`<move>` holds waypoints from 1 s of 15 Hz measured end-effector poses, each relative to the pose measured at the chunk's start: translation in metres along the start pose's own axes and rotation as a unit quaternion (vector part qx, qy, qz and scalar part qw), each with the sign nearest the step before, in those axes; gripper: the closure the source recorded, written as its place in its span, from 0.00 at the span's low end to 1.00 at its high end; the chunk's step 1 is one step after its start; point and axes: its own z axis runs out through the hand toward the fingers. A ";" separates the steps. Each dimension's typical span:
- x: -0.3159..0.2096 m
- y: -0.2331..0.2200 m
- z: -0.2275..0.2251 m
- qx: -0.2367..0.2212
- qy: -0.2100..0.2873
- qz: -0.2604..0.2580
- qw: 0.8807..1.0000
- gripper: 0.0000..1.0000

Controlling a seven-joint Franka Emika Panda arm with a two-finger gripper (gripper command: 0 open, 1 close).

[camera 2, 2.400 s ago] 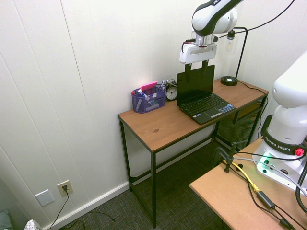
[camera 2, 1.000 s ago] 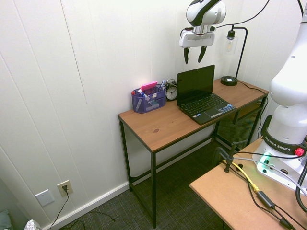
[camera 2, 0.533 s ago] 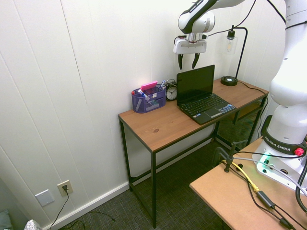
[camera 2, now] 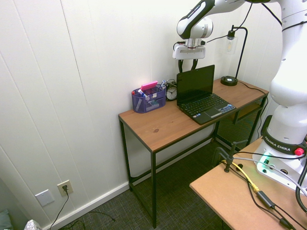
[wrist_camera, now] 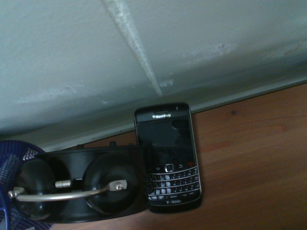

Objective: Close the laptop lid

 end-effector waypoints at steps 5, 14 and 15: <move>0.004 0.009 0.006 -0.003 -0.010 0.006 1.000 1.00; 0.008 0.023 0.002 -0.017 -0.025 0.009 0.999 1.00; 0.008 0.026 0.000 -0.019 -0.027 0.009 0.999 1.00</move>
